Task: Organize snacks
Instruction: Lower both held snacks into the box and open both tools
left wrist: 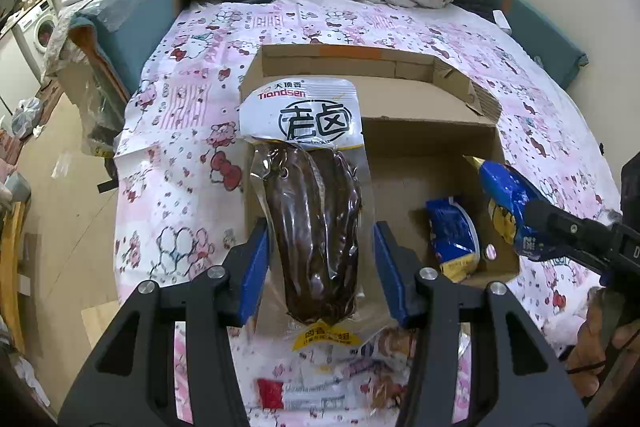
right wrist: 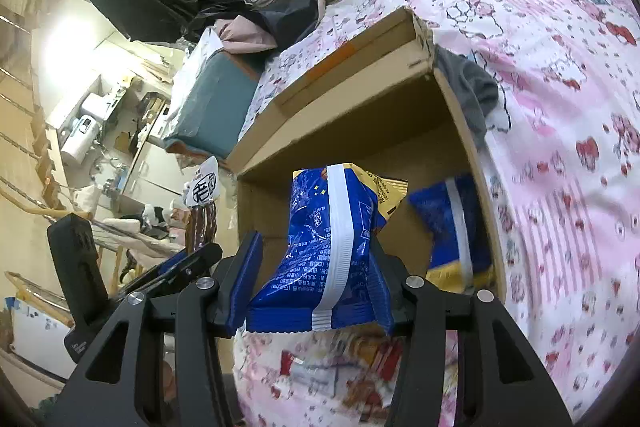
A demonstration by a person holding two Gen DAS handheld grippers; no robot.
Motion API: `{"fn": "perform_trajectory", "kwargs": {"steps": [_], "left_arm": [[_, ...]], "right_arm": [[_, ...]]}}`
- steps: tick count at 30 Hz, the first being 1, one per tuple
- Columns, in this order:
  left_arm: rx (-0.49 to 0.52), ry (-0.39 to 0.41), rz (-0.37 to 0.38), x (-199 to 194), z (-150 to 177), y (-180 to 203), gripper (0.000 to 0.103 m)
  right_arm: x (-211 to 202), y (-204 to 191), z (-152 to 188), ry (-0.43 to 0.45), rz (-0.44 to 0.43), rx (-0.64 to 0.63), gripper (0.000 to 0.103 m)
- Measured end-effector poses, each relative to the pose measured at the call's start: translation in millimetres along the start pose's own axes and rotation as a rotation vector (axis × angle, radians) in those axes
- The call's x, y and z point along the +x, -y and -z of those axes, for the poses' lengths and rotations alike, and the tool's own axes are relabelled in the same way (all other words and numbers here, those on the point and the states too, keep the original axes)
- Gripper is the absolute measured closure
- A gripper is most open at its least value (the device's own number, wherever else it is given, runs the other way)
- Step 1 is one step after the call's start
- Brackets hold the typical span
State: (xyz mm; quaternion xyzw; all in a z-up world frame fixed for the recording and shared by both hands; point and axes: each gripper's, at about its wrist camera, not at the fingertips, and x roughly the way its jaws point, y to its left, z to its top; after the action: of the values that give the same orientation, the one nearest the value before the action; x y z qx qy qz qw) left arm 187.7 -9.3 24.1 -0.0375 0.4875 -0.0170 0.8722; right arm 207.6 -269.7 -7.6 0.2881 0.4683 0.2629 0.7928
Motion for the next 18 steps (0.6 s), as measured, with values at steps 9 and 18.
{"fn": "perform_trajectory", "kwargs": {"steps": [9,18], "left_arm": [[0.025,0.011,-0.008,39.0,-5.3,3.7,0.056],[0.033,-0.012,-0.012,61.4,2.2,3.3,0.054]], "right_arm": [[35.5,12.1,-14.4,-0.027,0.087,-0.027,0.051],[53.9,20.3,-7.8,-0.060,0.148,-0.032,0.051]]}}
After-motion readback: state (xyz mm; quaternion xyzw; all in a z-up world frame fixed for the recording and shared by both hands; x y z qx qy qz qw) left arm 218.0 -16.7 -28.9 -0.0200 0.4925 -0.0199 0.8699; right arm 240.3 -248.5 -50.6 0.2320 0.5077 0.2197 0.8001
